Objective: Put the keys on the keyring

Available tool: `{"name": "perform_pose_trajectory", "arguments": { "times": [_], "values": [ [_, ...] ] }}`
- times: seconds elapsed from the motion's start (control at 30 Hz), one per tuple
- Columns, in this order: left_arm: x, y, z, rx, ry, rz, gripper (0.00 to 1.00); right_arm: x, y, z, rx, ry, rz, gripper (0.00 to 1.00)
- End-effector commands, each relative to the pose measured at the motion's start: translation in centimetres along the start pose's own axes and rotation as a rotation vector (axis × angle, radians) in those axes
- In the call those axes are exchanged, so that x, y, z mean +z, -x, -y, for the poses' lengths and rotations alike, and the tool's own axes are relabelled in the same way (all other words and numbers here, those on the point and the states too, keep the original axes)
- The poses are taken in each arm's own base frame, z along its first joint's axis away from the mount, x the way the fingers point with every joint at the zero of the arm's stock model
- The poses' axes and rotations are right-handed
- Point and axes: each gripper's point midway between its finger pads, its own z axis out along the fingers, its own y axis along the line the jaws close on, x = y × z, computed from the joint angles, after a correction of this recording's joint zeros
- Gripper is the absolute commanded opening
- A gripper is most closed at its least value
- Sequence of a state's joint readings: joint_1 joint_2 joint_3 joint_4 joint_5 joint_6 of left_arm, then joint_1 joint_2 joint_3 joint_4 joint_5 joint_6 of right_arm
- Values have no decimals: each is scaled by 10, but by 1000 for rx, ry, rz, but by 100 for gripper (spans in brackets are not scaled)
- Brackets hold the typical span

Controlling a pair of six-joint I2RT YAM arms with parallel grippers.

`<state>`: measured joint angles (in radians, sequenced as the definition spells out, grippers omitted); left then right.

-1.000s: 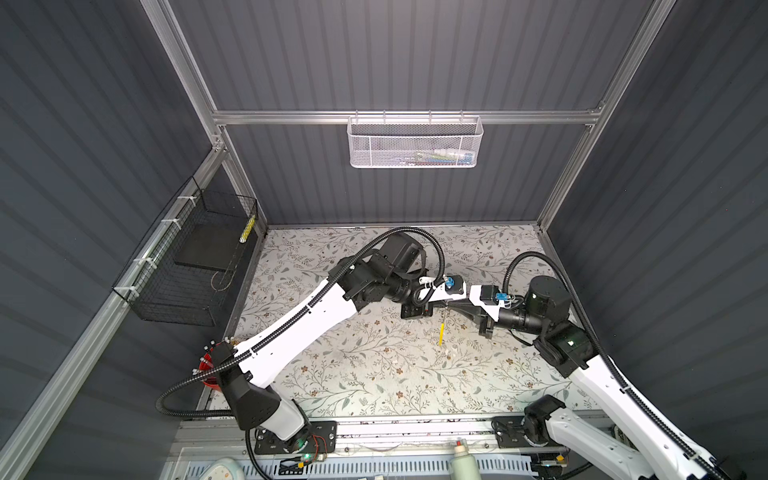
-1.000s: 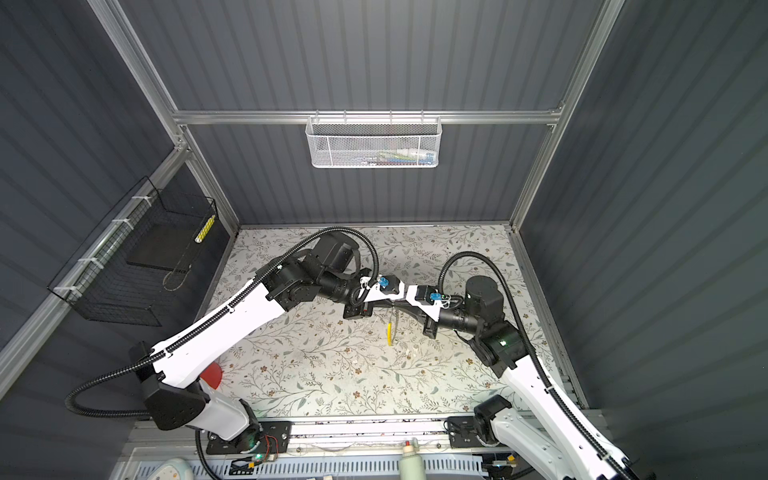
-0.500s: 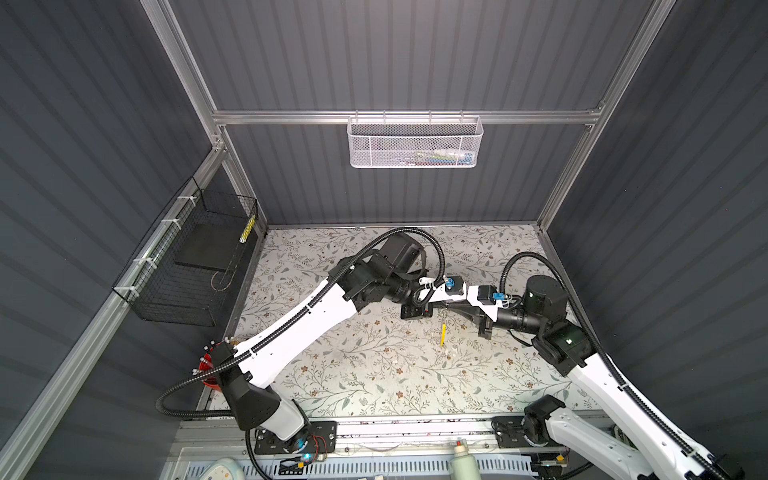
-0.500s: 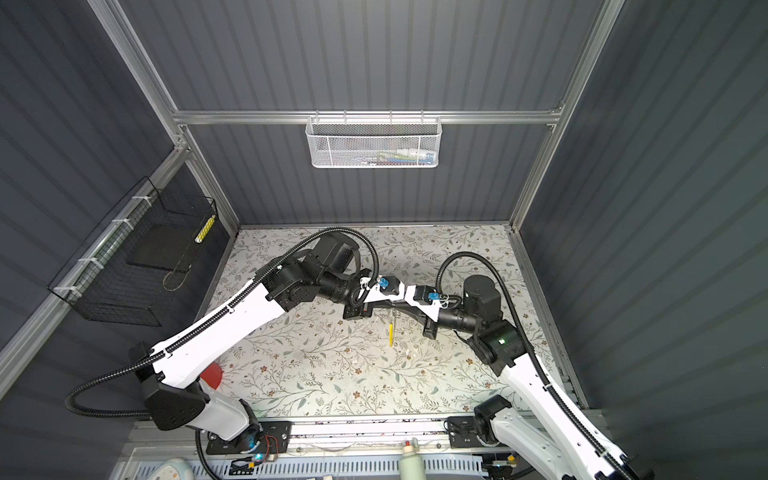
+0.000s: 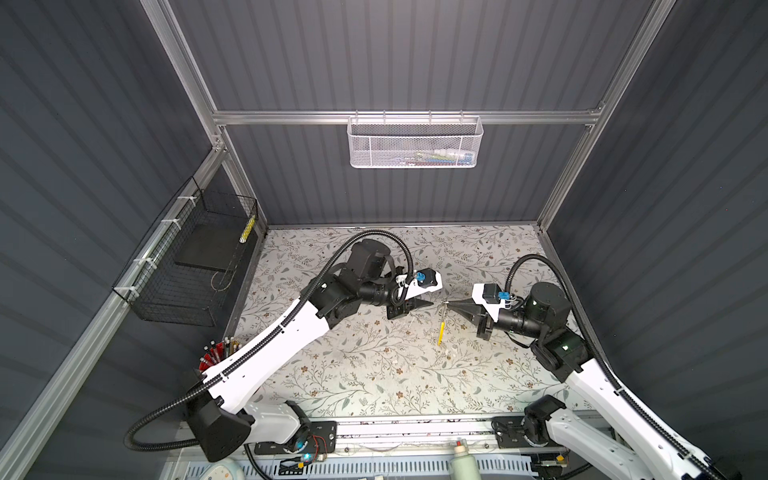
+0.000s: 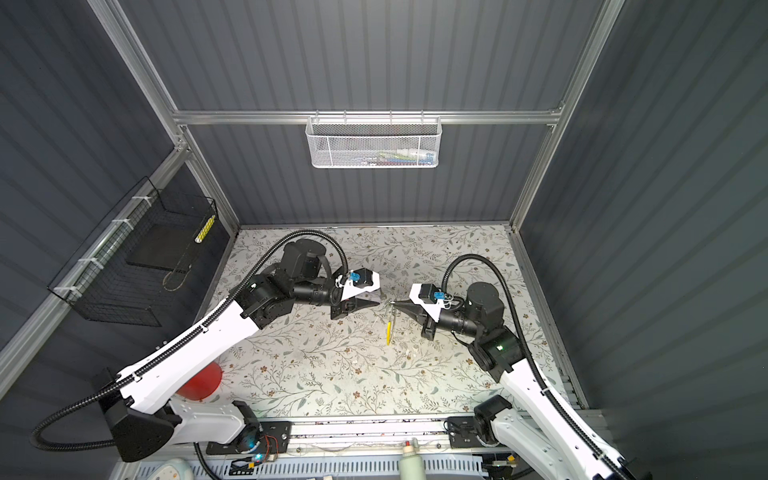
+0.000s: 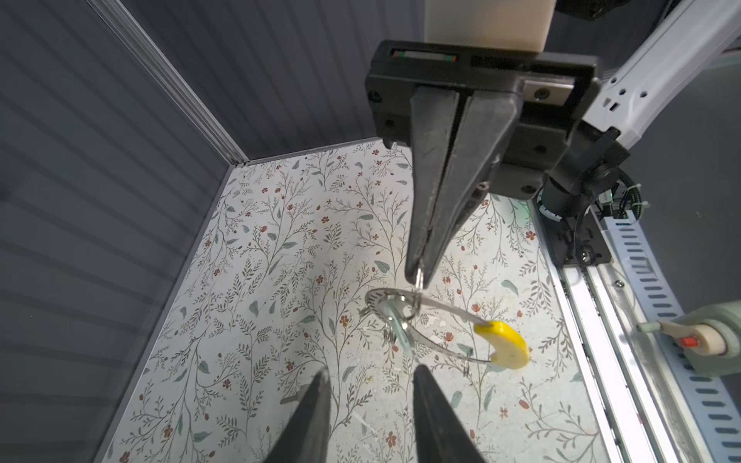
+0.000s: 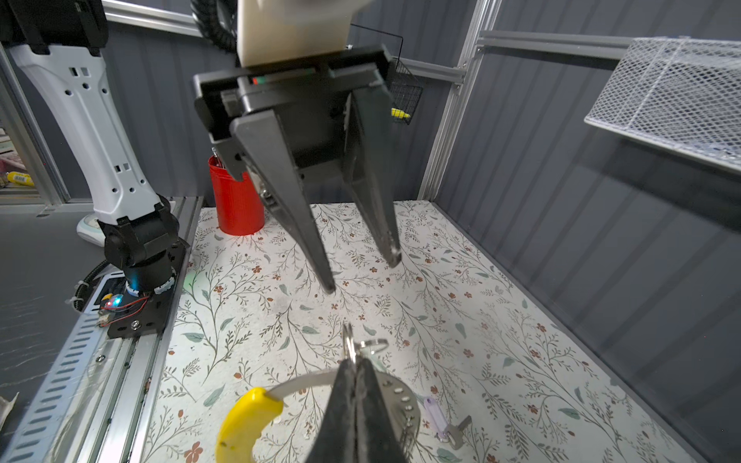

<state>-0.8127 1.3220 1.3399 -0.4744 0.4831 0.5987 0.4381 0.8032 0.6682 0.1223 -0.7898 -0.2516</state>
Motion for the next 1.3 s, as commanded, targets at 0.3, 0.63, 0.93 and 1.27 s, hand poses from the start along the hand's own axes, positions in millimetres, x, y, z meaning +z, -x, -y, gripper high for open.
{"name": "perform_pose_trajectory", "arguments": {
  "times": [0.3, 0.63, 0.93, 1.27],
  "values": [
    [12, 11, 5, -127, -26, 161, 36, 0, 32, 5, 11, -11, 139, 0],
    [18, 9, -3, -130, 15, 167, 18, 0, 36, 7, 26, -17, 159, 0],
    [24, 14, 4, -90, -4, 178, 2, 2, 37, 13, 48, -43, 189, 0],
    [33, 13, 15, -75, -55, 153, 0, 2, 36, 18, 62, -74, 214, 0]
  ]
}}
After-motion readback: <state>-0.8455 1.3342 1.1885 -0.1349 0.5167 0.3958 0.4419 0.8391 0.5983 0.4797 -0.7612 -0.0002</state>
